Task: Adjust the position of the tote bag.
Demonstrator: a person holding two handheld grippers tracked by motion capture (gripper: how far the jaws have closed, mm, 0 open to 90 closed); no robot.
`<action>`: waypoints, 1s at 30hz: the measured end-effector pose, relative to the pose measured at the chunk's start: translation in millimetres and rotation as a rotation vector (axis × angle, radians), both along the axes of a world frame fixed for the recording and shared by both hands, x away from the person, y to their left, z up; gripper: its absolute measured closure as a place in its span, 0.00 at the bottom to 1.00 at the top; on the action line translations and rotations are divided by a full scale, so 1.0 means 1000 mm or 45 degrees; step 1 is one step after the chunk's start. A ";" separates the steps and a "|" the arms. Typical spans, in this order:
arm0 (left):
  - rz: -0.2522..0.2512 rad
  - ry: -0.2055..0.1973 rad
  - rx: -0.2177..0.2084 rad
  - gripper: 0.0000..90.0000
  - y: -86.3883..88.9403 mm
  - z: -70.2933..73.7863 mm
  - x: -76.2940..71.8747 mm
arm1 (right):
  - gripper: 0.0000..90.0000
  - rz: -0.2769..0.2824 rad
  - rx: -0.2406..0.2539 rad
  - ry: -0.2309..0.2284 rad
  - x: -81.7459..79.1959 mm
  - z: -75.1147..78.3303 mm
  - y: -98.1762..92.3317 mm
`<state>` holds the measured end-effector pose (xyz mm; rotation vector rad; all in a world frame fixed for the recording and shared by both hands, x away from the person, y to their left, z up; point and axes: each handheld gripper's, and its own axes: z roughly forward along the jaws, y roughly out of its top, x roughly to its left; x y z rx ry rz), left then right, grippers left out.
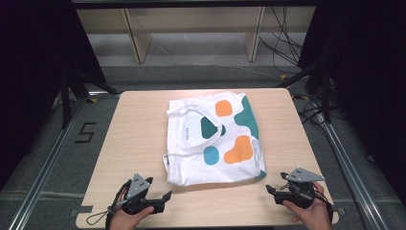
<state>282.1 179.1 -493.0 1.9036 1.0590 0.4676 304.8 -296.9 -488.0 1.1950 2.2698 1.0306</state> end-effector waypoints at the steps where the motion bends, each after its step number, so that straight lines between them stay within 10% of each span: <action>1: 0.001 0.007 0.003 0.17 -0.001 -0.001 0.000 | 0.29 0.001 0.004 0.011 0.000 0.000 0.000; 20: -0.020 -0.020 -0.009 0.23 -0.019 -0.004 0.007 | 0.29 0.015 -0.033 0.023 0.004 -0.005 0.002; 30: -0.057 -0.030 0.076 0.30 -0.030 -0.005 0.016 | 0.29 0.014 -0.032 0.025 0.003 -0.004 0.003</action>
